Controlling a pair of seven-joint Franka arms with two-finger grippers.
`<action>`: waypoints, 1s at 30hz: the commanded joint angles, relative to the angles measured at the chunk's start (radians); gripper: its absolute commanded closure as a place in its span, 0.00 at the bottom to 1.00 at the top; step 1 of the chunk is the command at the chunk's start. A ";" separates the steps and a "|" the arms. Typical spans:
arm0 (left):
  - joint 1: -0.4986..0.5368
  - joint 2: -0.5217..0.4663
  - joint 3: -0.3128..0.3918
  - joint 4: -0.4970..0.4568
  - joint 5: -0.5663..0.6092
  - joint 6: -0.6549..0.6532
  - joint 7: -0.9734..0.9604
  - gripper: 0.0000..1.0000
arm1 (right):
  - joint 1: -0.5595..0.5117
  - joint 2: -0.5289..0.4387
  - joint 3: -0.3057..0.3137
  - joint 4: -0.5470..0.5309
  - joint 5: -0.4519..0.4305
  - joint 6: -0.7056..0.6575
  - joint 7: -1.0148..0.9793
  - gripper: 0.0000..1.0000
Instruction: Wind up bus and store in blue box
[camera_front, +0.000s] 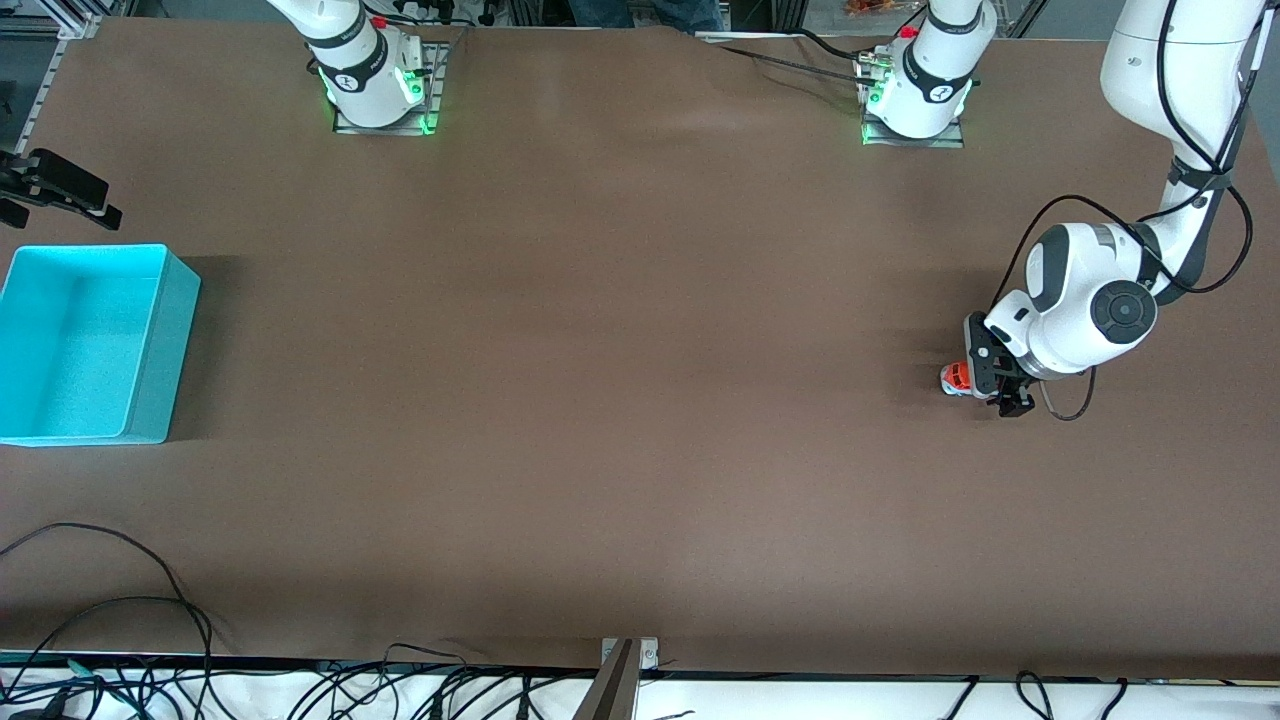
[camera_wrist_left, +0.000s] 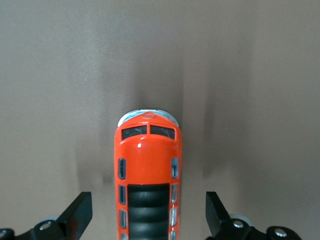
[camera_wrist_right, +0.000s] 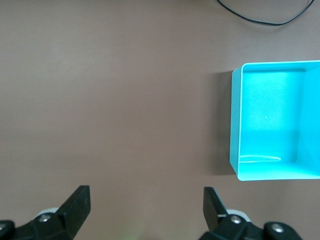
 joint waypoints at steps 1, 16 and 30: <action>0.016 0.009 -0.012 -0.010 0.010 0.029 0.020 0.12 | -0.002 -0.001 0.002 0.017 0.002 -0.014 0.008 0.00; 0.016 0.014 -0.012 -0.010 0.010 0.029 0.020 0.75 | -0.002 -0.001 0.002 0.017 0.002 -0.014 0.006 0.00; 0.016 0.014 -0.012 -0.008 0.008 0.029 0.020 0.76 | -0.002 -0.001 0.002 0.017 0.002 -0.014 0.008 0.00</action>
